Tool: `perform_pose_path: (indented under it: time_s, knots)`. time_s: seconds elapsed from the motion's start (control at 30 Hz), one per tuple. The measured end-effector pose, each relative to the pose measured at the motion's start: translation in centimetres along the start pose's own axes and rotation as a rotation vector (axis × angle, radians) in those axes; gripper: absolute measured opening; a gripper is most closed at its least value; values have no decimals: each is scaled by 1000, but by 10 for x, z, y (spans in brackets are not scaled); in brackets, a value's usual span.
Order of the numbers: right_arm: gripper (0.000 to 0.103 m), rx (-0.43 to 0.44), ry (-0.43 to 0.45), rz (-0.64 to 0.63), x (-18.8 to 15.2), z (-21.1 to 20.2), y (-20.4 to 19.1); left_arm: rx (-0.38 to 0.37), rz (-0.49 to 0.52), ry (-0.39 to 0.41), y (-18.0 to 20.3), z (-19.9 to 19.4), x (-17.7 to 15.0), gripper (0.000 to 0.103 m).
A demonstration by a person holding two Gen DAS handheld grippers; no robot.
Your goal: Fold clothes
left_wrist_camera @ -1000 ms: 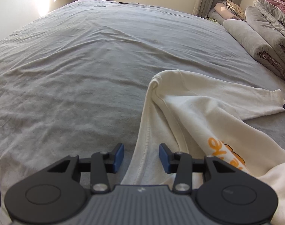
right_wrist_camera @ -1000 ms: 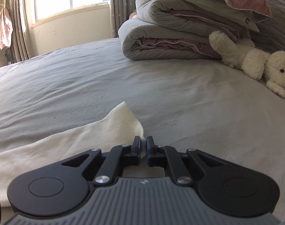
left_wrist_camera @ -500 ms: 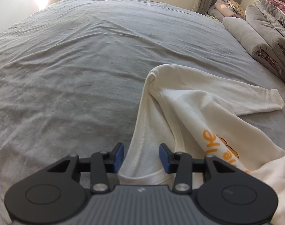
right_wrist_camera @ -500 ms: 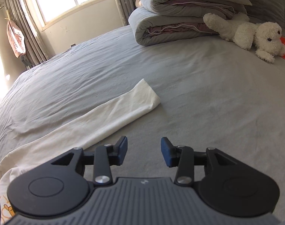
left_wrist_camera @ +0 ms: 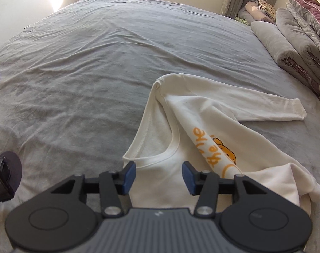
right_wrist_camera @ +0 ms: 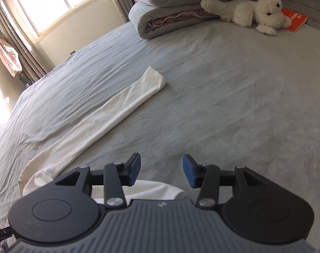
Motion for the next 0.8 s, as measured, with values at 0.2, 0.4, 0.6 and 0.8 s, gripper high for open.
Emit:
perform_pose_path:
  time_s: [0.2, 0.4, 0.6, 0.8]
  knots:
    - [60, 27, -16, 60, -16, -4, 14, -32, -27, 23, -7, -1, -28, 55]
    - [61, 39, -60, 96, -27, 8, 24, -24, -71, 117, -26, 15, -43, 56]
    - [62, 40, -134, 70, -38, 26, 13, -94, -122, 87, -27, 27, -35, 53]
    - [33, 23, -109, -60, -47, 36, -9, -77, -146, 87, -31, 34, -35, 24]
Point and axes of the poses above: each gripper's, at about its wrist camera, not at the fingertips, and z roughly the way its jaws point, y to its right, x to its top, the point moved 5 cm from there along z, roughly the way its jaws point, and after that the axes turned 5 degrees about x, right-handed, at the moved point
